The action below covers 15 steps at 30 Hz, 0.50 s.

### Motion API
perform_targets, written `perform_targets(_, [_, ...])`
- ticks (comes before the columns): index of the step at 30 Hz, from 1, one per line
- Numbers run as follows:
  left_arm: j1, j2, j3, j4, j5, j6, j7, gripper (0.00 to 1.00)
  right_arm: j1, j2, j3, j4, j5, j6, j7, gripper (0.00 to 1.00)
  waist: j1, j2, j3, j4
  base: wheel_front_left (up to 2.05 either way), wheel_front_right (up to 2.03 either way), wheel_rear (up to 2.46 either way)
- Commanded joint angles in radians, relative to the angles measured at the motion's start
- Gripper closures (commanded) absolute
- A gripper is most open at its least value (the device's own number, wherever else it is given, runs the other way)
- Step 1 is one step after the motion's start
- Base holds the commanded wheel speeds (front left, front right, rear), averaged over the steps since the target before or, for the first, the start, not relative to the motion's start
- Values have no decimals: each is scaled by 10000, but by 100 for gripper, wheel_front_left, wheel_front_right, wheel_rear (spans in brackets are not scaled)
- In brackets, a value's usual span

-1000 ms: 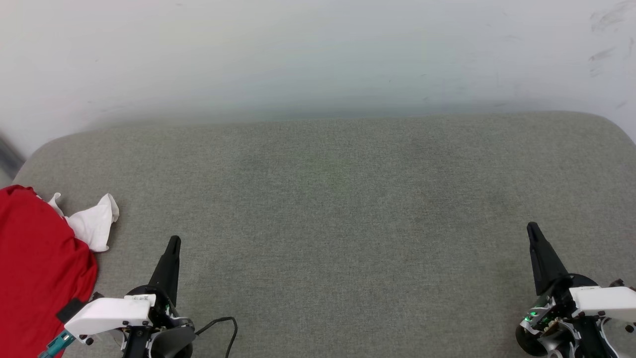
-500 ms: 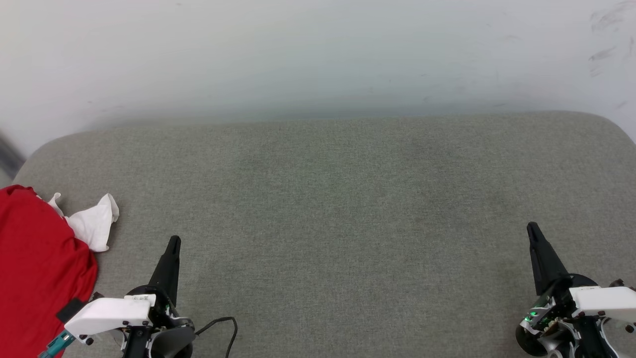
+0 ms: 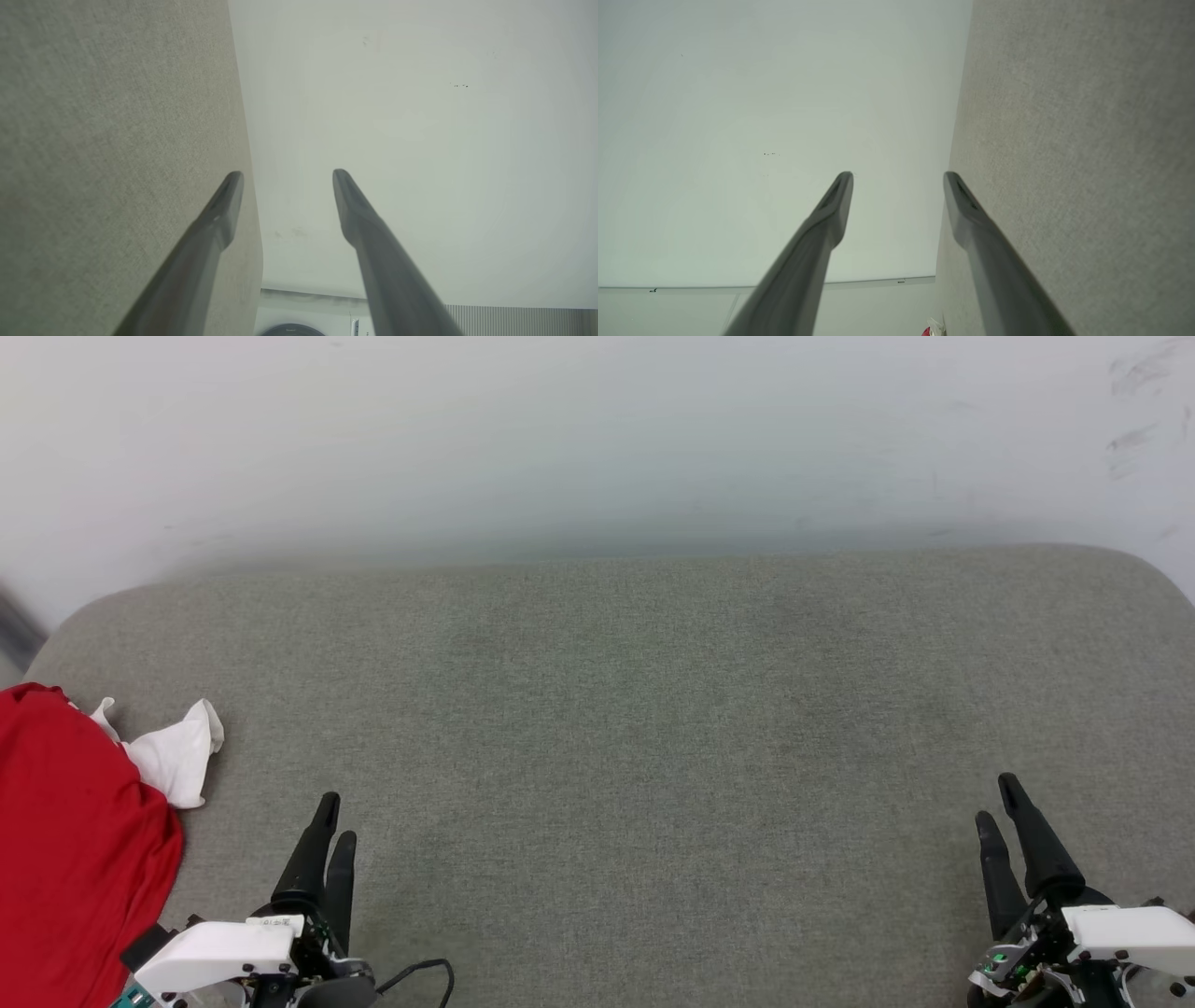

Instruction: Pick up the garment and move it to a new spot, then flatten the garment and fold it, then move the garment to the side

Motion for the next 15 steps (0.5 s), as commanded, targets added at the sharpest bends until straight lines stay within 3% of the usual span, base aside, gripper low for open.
perform_targets(1, [-207, 24, -110, -313, -100, -5, -101, 0, -148, -3, 50, -286, -32, 14, -114, 0, 0, 0, 3, -1, 0, 0, 0])
perform_targets(9, [-188, 28, -411, -823, -10, -5, -411, 0, -32, -19, 167, -671, -184, 15, -459, 0, 0, 0, 4, 3, 0, 0, 0])
perform_targets(15, [-159, 204, -787, -1166, 737, -4, -794, 0, 48, -196, 296, -1006, -821, 16, -739, 0, 0, 0, -8, 13, 0, 0, 0])
